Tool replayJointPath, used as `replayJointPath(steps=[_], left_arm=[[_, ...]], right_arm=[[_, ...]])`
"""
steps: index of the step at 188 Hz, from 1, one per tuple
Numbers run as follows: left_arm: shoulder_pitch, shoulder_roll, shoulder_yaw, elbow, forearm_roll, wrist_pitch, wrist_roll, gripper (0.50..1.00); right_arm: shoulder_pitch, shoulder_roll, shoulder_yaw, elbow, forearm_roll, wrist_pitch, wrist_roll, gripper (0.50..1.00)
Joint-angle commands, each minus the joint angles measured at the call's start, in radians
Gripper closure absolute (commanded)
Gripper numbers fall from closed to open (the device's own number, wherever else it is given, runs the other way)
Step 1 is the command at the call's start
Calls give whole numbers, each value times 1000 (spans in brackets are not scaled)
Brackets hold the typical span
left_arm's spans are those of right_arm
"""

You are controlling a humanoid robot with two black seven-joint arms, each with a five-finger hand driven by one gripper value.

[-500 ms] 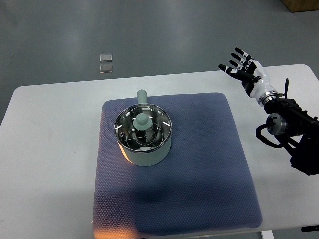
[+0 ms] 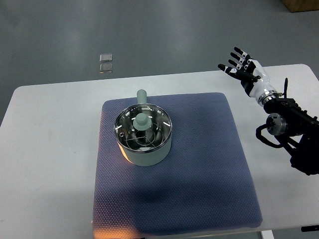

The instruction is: Open lid and place right of pot

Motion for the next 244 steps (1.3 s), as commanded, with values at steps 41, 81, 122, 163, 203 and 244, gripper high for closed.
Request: replayJointPath(steps=[41,81,122,163,203,244], left_arm=[[0,0,-1,2,0,0,0,500],[0,0,-1,2,0,0,0,500],[0,0,-1,2,0,0,0,500],[0,0,-1,2,0,0,0,500],[0,0,-1,2,0,0,0,500],[0,0,-1,0,0,0,0,500]], right_arm=[[6,-10,-2,-2,-1,23,0,570],[12,-20,0,-2,-1,46,2,570],[15,-44,-2,-2,-3,60,2,570],[34,-49,-2,0,-5,66,2,570],[55,-73,-6,2,-17,95,2,570],[78,-107,-18,2,-100,170,0,570]])
